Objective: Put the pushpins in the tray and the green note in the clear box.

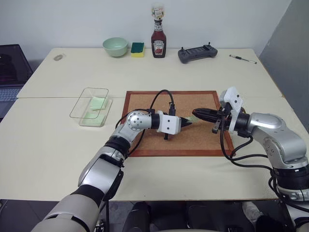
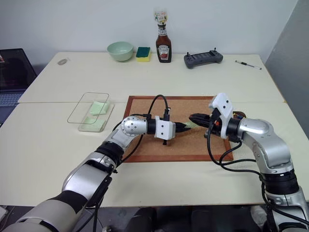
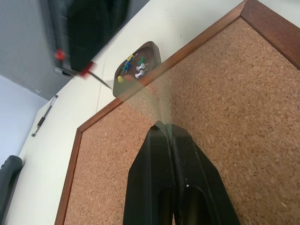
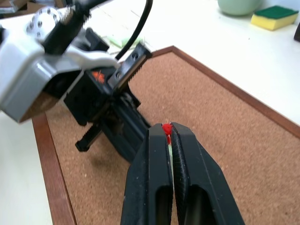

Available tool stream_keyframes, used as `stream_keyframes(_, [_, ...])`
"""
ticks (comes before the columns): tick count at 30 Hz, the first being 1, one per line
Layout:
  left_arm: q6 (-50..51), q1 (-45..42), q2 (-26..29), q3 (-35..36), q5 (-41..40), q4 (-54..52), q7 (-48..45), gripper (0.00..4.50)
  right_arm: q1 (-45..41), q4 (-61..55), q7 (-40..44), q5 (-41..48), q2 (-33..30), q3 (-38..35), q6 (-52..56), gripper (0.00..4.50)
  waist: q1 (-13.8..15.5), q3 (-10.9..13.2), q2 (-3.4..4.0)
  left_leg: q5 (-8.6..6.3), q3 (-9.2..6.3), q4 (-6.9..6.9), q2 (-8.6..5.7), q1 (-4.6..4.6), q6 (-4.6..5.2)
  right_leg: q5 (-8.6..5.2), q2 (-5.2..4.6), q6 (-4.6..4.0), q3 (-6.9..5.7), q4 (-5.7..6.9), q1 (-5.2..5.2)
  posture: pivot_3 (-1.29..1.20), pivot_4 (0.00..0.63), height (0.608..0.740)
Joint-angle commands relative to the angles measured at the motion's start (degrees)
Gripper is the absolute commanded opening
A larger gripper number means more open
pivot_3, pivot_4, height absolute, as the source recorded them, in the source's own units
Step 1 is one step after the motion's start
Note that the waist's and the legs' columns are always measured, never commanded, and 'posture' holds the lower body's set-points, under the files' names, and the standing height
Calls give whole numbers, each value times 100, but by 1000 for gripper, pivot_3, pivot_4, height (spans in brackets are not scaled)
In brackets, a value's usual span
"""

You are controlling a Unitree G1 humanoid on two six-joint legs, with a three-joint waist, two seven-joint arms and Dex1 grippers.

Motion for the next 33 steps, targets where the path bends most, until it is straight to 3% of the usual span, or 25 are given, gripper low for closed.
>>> stream_keyframes(1, [-150,41,57,-33,72,-113,121,46,-106,-6,-117,92,-63,-300,2,0,0,0,0,0,0,0,0,0,0,0,0,0,0,0,0,0,150,740])
stream_keyframes(7, [44,117,93,97,19,-246,278,46,-35,269,-381,-109,-304,-628,-83,0,1,0,0,0,1,0,0,0,0,0,0,0,1,1,0,0,150,740])
stream_keyframes(14, [870,487,250,361,-361,-1137,273,46,205,1566,-1047,-1694,-1047,-268,-1140,0,-4,-1,1,0,2,0,-1,0,0,0,-1,0,2,3,-1,0,150,740])
stream_keyframes(20, [1226,770,388,350,-421,-1664,223,46,-33,2400,-1398,-2409,-976,28,-1766,0,-102,-2,4,1,10,1,2,1,1,0,0,-1,10,9,-8,0,150,740])
stream_keyframes(29, [1550,869,380,367,-461,-1932,303,46,-266,2925,-1297,-2610,-823,154,-1947,0,-130,-3,4,1,11,2,1,0,1,1,-1,-1,11,8,-7,0,150,740])
stream_keyframes(33, [1610,888,371,360,-470,-1976,318,0,-290,2996,-1298,-2639,-770,130,-1922,952,-131,-3,4,2,11,2,1,0,1,1,-1,-1,11,8,-7,0,150,740])
